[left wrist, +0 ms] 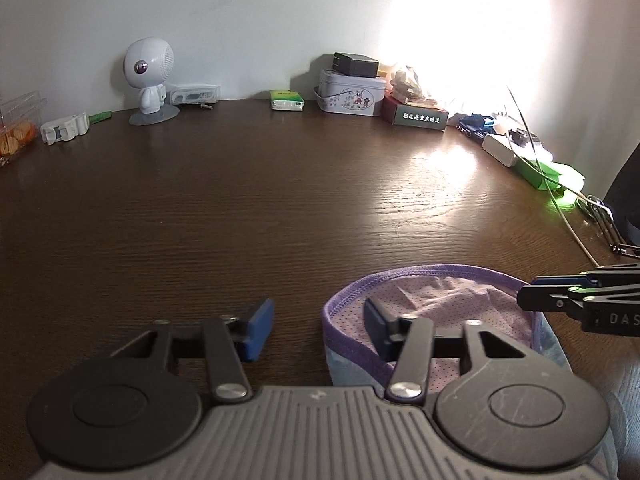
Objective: Fold clothes
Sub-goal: 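Lift the gripped end with both tools and fold it over toward the purple-trimmed end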
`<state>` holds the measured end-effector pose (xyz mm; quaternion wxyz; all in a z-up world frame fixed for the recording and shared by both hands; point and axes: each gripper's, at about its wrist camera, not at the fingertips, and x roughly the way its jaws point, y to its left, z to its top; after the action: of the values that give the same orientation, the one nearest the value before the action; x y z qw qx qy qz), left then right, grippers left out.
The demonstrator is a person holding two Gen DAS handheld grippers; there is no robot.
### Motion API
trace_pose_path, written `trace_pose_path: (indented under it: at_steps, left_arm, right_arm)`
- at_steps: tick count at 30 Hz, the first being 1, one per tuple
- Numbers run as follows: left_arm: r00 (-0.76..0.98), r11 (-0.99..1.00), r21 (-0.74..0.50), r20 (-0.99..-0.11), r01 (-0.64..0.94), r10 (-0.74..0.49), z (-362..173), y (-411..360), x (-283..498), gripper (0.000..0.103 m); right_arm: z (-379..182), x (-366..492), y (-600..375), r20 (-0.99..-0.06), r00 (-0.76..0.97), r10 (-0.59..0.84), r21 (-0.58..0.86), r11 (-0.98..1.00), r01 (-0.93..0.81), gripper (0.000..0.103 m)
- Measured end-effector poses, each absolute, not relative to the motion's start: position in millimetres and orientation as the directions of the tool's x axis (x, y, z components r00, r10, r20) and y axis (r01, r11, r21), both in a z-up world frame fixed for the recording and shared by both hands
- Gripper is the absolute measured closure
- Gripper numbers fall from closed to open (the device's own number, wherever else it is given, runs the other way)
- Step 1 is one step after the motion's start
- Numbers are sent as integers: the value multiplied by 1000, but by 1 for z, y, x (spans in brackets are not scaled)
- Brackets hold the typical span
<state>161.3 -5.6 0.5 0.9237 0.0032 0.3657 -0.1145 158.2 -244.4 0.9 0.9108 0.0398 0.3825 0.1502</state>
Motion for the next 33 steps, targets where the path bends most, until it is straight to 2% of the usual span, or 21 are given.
trace_pose_path:
  at_steps: [2, 3, 4, 11, 14, 17, 20, 22, 24, 26, 27, 28, 30, 33]
  left_arm:
    - [712, 976, -75, -672, 206, -202, -1, -7, 162, 92]
    - [711, 975, -92, -671, 201, -210, 0, -6, 162, 100]
    - [709, 974, -111, -671, 196, -219, 2, -5, 162, 100]
    - [801, 961, -97, -534, 259, -270, 48, -5, 93, 100]
    - [821, 961, -89, -502, 263, -271, 53, -8, 57, 100]
    - [831, 966, -66, -497, 249, -249, 47, -10, 28, 100]
    - [816, 970, -47, -531, 240, -227, 35, -11, 6, 100]
    - [792, 970, -85, -564, 227, -234, 22, -6, -5, 99]
    - [796, 970, -109, -556, 216, -239, 27, 0, -10, 96]
    - [802, 970, -131, -546, 205, -244, 34, 6, -14, 88]
    - [805, 969, -143, -540, 200, -246, 38, 9, -16, 77]
    - [808, 969, -154, -535, 195, -248, 42, 12, -18, 67]
    - [814, 967, -177, -524, 185, -252, 49, 18, -22, 53]
    - [825, 966, -179, -505, 187, -253, 57, 15, -18, 49]
  right_arm:
    - [-2, 158, -240, -679, 675, 288, 162, 956, -245, 95]
    - [-2, 157, -238, -678, 678, 283, 155, 957, -245, 99]
    - [-1, 155, -239, -673, 681, 287, 158, 956, -247, 100]
    - [37, 103, -258, -563, 743, 362, 156, 929, -335, 101]
    - [43, 72, -265, -541, 749, 383, 151, 920, -361, 102]
    - [42, 44, -267, -536, 749, 389, 130, 915, -382, 102]
    - [34, 21, -268, -552, 738, 389, 123, 913, -389, 102]
    - [25, 7, -269, -575, 720, 389, 129, 912, -390, 102]
    - [14, -6, -270, -608, 688, 397, 139, 906, -400, 101]
    - [7, -19, -272, -641, 646, 415, 154, 893, -423, 100]
    - [9, -26, -275, -634, 643, 429, 169, 889, -425, 97]
    - [15, -32, -279, -617, 648, 447, 194, 884, -426, 96]
    - [31, -37, -285, -556, 667, 496, 244, 865, -439, 92]
    - [54, -26, -277, -469, 692, 549, 272, 835, -478, 86]
